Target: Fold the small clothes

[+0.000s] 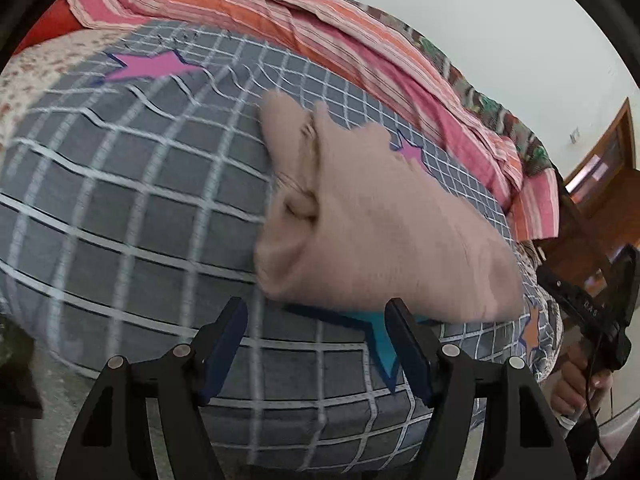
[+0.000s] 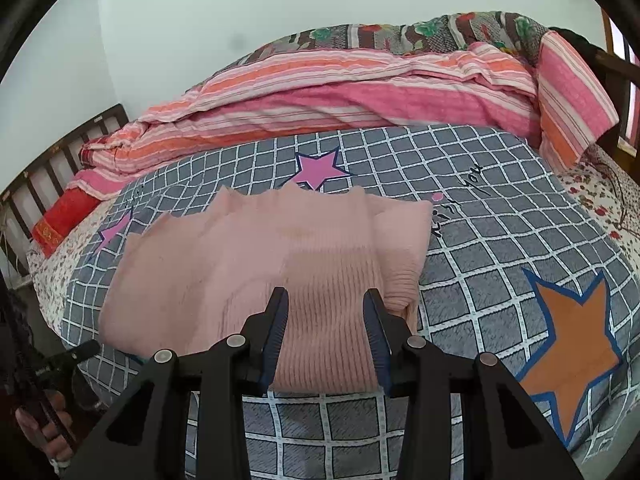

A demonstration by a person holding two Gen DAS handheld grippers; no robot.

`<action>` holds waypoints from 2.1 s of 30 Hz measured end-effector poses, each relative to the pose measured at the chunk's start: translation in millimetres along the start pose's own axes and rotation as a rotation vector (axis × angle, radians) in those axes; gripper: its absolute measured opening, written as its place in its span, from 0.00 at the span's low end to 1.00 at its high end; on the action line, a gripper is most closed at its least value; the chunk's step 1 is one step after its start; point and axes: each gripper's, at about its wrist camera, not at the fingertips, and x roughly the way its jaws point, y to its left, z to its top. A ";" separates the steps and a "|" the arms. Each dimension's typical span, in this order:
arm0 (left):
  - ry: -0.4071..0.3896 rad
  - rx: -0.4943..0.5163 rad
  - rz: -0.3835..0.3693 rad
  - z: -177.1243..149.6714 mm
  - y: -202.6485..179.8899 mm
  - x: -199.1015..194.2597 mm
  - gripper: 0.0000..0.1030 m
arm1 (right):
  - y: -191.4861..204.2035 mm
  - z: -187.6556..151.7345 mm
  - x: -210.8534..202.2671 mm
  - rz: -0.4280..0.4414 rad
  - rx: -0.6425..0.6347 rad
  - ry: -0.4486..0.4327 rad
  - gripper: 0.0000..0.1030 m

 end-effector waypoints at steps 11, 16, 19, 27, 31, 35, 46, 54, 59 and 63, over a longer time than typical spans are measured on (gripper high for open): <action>-0.161 -0.171 -0.196 7.2 8.8 17.6 0.57 | -1.7 -15.7 -2.2 -0.021 -0.002 0.009 0.38; -0.213 -0.228 -0.131 25.5 10.3 28.8 0.54 | -2.1 -17.3 -2.4 -0.005 0.014 0.006 0.38; -0.227 -0.235 -0.068 36.6 10.6 35.8 0.51 | -3.5 -19.8 -6.1 -0.010 0.008 -0.003 0.38; -0.232 -0.216 0.040 58.0 -3.1 33.6 0.26 | -22.5 -27.9 -15.9 -0.017 0.032 -0.021 0.38; -0.227 -0.147 0.083 72.0 -29.0 21.2 0.23 | -35.8 -27.1 -19.6 0.000 0.073 -0.033 0.38; -0.228 -0.084 0.068 91.6 -66.7 7.4 0.22 | -46.1 -24.0 -26.0 0.005 0.091 -0.054 0.38; -0.130 0.084 -0.036 89.5 -229.5 53.1 0.21 | -94.0 -20.9 -57.9 -0.061 0.180 -0.101 0.38; 0.112 0.249 -0.125 21.0 -285.6 140.9 0.10 | -103.8 -33.4 -58.6 -0.106 0.172 -0.056 0.38; 0.079 0.201 -0.259 53.2 -262.5 106.2 0.10 | -96.7 -25.2 -56.7 -0.075 0.148 -0.053 0.38; 0.001 0.140 -0.258 82.2 -227.1 77.5 0.22 | -83.3 -4.1 -47.4 0.062 0.170 -0.052 0.46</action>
